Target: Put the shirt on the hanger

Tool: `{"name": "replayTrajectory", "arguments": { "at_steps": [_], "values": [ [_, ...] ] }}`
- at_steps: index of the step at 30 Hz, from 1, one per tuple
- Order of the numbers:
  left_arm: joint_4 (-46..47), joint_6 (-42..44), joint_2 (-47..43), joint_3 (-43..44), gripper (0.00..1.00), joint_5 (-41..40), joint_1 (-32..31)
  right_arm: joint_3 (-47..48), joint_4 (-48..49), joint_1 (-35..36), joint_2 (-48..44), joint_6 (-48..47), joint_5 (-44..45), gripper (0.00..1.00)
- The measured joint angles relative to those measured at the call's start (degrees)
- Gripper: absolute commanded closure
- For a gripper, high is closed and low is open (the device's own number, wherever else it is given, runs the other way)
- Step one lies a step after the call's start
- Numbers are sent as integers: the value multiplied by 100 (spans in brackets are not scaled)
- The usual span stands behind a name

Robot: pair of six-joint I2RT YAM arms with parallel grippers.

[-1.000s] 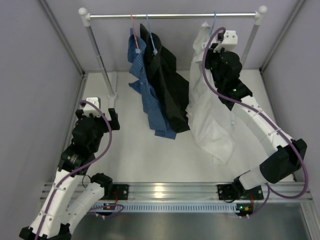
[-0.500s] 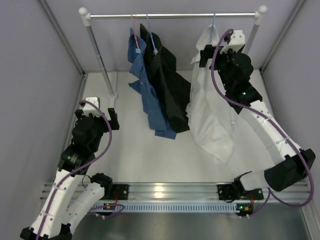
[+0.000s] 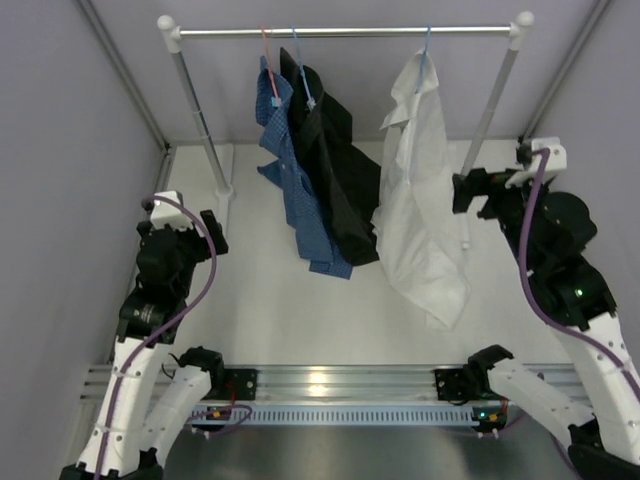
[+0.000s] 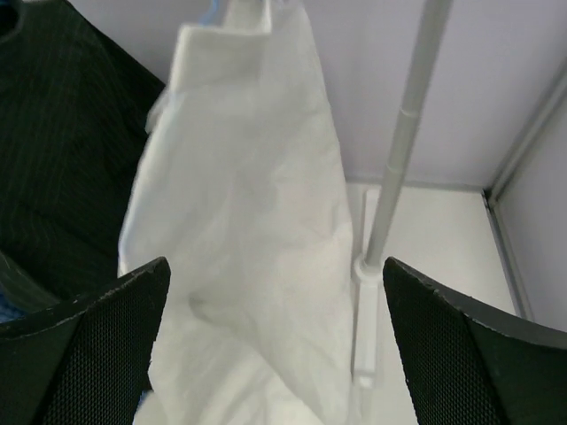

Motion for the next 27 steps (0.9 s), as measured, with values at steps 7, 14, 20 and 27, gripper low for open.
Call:
{"name": "replayTrajectory", "arguments": {
  "at_steps": [7,14,20,27],
  "values": [
    [-232,-129,-754,-400,2,-35,26,-1152,-1587,-7,-2142,129,758,1],
    [-426,-306,-1707,-752,2,-72,22,-1193,-2546,-11,-3121,184,986,1],
    [-448,-380,-1722,-780,2,-116,4,-1274,-2931,-13,-3338,181,981,1],
    [-474,-387,-1725,-793,2,-111,-7,-1338,-2983,-13,-3338,153,977,1]
  ]
}}
